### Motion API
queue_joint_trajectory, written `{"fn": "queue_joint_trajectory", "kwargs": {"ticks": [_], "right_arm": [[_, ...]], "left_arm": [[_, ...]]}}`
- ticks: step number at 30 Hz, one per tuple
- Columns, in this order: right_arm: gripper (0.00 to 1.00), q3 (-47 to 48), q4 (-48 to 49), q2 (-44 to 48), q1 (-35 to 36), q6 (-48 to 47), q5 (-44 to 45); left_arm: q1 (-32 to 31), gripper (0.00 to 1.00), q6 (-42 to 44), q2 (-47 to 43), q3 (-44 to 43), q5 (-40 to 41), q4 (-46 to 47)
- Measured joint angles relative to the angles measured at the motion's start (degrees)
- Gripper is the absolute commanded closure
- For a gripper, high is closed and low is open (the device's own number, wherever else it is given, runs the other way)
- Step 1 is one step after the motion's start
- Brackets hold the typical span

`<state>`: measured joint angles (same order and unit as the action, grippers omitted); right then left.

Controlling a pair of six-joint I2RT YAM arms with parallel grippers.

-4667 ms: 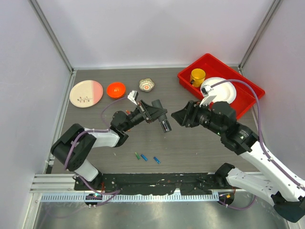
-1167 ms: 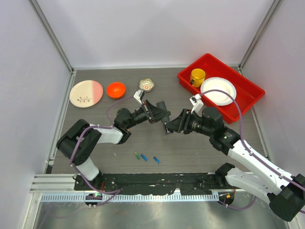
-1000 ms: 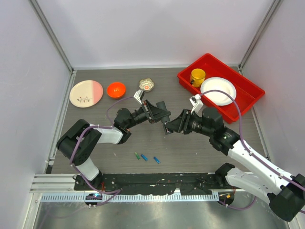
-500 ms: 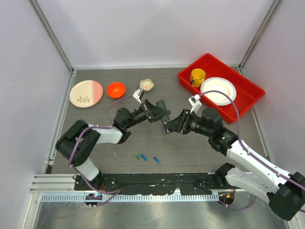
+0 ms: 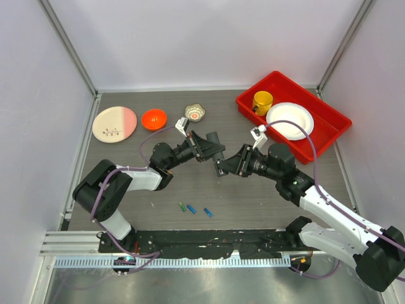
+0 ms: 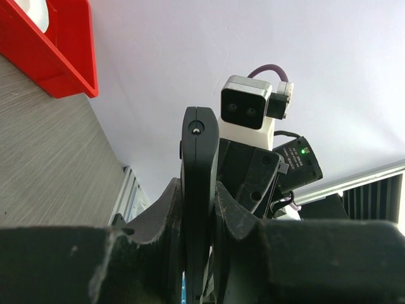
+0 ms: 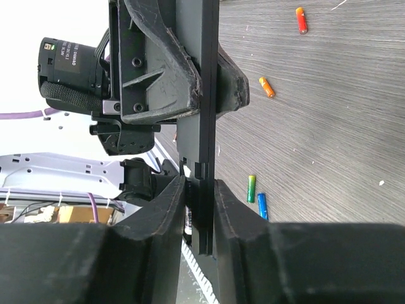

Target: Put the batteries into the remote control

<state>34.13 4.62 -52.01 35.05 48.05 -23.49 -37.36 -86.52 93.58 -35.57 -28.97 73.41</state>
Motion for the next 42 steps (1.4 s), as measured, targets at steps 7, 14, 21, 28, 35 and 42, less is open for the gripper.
{"fn": "queue_joint_trajectory", "kwargs": {"ticks": [7,14,21,28,35,42], "right_arm": [[0.43,0.0,-0.7,0.0,0.0,0.2,0.5],[0.36,1.5,-4.8,0.5,-0.1,-0.6,1.8],[0.34,9.1,-14.7,1.9,-0.1,-6.4,4.7],[0.34,17.2,-26.0,1.6,0.1,-15.6,9.5],[0.34,25.6,-36.2,-2.9,4.6,-24.6,18.6],[0.34,31.6,-41.0,-8.5,16.8,-29.8,31.7]], "left_arm": [[0.0,1.0,-0.2,-0.2,0.0,0.0,0.2],[0.0,1.0,-0.1,-0.3,0.0,0.1,0.3],[0.0,1.0,0.0,-0.3,0.0,0.5,0.3],[0.0,1.0,0.6,-0.3,0.0,1.1,0.3],[0.0,1.0,7.0,-1.7,-1.0,3.0,-6.6],[0.0,1.0,12.1,-5.5,-2.6,6.5,-19.9]]}}
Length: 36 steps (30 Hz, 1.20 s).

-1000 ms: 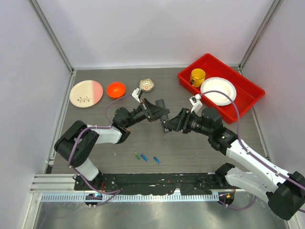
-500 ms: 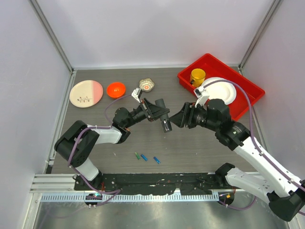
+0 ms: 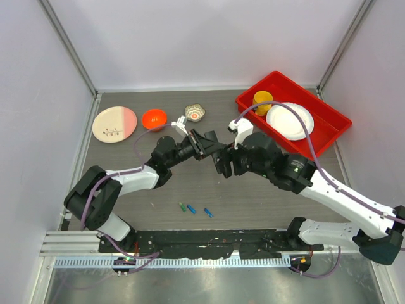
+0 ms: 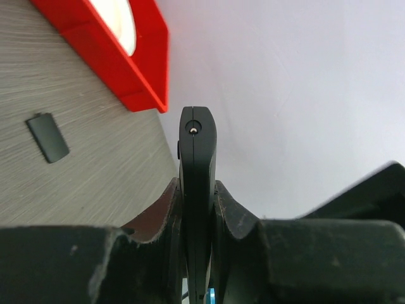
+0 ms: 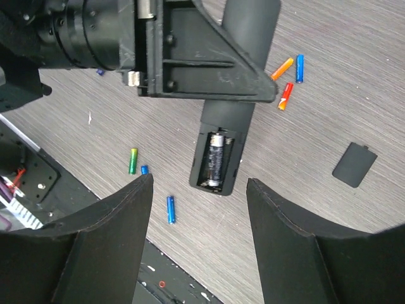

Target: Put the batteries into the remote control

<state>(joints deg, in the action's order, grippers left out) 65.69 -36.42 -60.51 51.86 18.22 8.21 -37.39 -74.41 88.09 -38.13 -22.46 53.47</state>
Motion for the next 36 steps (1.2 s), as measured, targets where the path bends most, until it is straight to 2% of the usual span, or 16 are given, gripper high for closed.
{"fn": "queue_joint_trajectory", "kwargs": {"ticks": [4,11,31,36], "right_arm": [[0.34,0.5,-0.4,-3.0,4.6,-0.7,4.9],[0.34,0.2,0.1,-6.4,8.1,-0.1,9.7],[0.37,-1.0,4.3,-12.5,9.1,0.8,13.8],[0.41,-1.0,4.7,-13.0,9.1,0.7,14.3]], "left_arm": [[0.0,1.0,0.4,0.0,-0.2,1.6,-4.9],[0.0,1.0,0.6,-0.1,-0.2,3.1,-8.2],[0.0,1.0,-0.3,-0.3,-0.2,3.2,-6.9],[0.0,1.0,-0.2,-0.3,-0.2,3.2,-7.0]]}}
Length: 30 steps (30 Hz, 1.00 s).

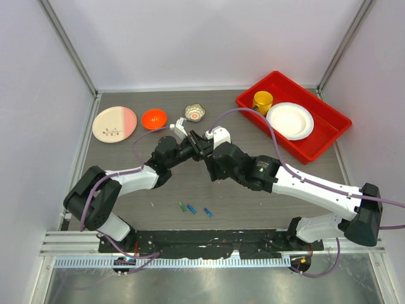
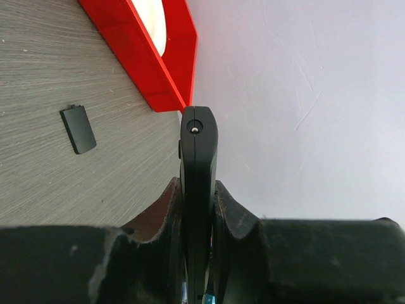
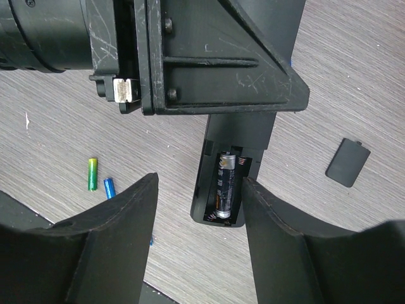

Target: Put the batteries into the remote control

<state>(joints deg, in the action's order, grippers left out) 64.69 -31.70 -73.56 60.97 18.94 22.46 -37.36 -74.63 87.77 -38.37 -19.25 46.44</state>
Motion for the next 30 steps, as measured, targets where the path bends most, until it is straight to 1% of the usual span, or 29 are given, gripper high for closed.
{"fn": "queue_joint_trajectory", "kwargs": {"ticks": [2,6,18,30], "right_arm": [[0.45,0.0,0.0,0.0,0.0,0.0,0.1],[0.47,-0.2,0.0,-0.2,0.0,-0.2,0.5],[0.43,-0.5,0.3,-0.4,0.0,0.1,0.6],[0.43,-0.7,0.4,-0.5,0.0,0.6,0.1]], "left_arm": [[0.0,1.0,0.1,0.0,0.0,0.0,0.0],[0.0,1.0,0.1,0.0,0.0,0.0,0.0],[0.0,1.0,0.2,0.0,0.0,0.2,-1.1],[0.0,1.0,0.4,0.0,0.0,0.4,-2.6]]}}
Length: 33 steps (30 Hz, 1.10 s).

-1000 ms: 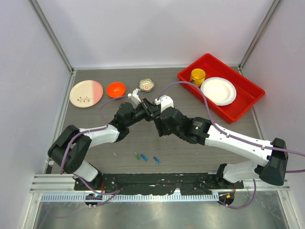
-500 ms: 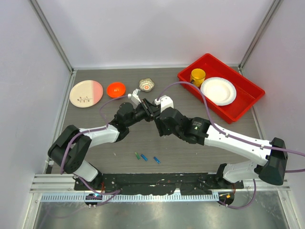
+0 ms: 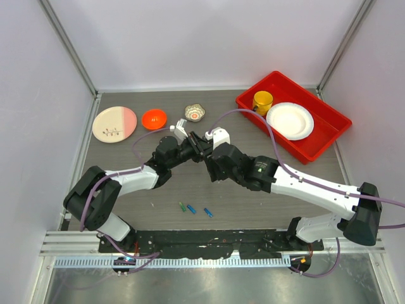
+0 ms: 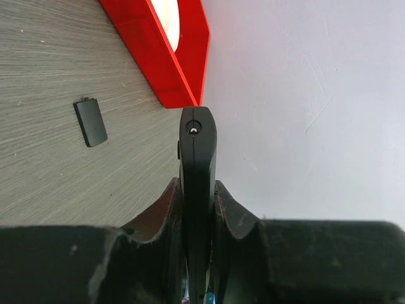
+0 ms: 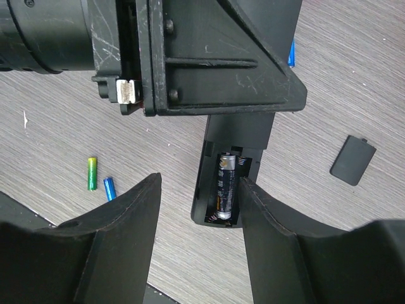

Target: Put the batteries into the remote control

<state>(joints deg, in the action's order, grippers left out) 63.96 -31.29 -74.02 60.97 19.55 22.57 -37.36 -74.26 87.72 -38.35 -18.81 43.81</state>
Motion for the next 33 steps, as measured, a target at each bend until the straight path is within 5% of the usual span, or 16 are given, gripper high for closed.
{"fn": "queue_joint_trajectory", "kwargs": {"ticks": [33], "right_arm": [[0.53,-1.3,1.1,-1.9,0.0,0.8,-1.0]], "left_arm": [[0.0,1.0,1.3,-0.5,-0.1,0.8,-2.5]]}}
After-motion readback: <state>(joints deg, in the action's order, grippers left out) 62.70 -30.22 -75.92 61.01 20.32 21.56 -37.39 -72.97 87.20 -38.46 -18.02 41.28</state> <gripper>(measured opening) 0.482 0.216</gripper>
